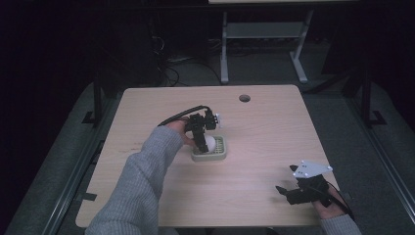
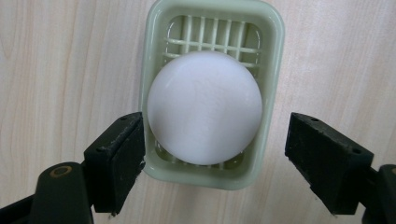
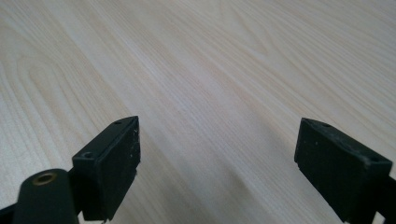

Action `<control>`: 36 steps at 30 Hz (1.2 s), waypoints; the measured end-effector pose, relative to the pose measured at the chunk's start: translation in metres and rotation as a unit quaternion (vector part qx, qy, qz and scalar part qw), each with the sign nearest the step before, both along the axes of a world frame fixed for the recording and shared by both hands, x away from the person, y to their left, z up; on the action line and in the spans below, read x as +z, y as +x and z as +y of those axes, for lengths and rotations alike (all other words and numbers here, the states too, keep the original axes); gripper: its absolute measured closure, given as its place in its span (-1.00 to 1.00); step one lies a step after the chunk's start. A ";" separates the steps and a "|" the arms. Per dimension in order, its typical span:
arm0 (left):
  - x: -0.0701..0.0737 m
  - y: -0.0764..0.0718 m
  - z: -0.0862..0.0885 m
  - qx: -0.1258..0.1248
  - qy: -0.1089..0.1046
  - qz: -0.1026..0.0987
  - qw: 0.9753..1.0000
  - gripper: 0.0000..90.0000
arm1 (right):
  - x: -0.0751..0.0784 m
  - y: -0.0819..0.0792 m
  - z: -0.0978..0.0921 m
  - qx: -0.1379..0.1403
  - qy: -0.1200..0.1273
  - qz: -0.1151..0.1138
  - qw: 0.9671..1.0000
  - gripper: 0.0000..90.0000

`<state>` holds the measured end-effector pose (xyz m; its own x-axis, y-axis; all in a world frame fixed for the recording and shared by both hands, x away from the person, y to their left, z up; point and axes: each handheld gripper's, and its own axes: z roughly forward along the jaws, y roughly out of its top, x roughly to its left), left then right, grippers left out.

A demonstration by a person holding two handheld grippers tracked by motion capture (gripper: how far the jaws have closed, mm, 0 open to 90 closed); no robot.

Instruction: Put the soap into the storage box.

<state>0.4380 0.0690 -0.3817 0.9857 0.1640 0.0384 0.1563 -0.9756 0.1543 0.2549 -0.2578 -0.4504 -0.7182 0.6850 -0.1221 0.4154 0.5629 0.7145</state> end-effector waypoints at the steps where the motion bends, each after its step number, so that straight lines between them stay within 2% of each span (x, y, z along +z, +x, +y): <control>1: 0.001 -0.001 0.001 -0.003 0.001 -0.001 1.000 -0.54 | 0.000 0.000 0.000 0.000 0.000 0.000 1.000 -0.69; 13: 0.005 -0.011 0.008 -0.001 -0.009 -0.005 1.000 -0.52 | 0.001 0.000 0.001 0.000 -0.002 0.001 1.000 -0.69; 17: 0.004 -0.015 0.010 0.006 -0.015 0.000 1.000 -0.53 | 0.001 0.000 0.001 -0.001 -0.001 0.001 1.000 -0.69; 20: 0.003 -0.017 0.011 0.003 -0.008 0.002 1.000 -0.54 | 0.001 0.000 0.001 -0.002 -0.001 0.001 1.000 -0.69; 28: 0.005 -0.024 0.015 0.006 -0.021 0.013 1.000 -0.50 | 0.001 0.000 0.001 -0.002 -0.003 -0.003 1.000 -0.69; 36: 0.006 -0.034 0.019 0.005 -0.024 0.010 1.000 -0.51 | 0.001 0.000 0.000 -0.005 -0.005 -0.006 1.000 -0.69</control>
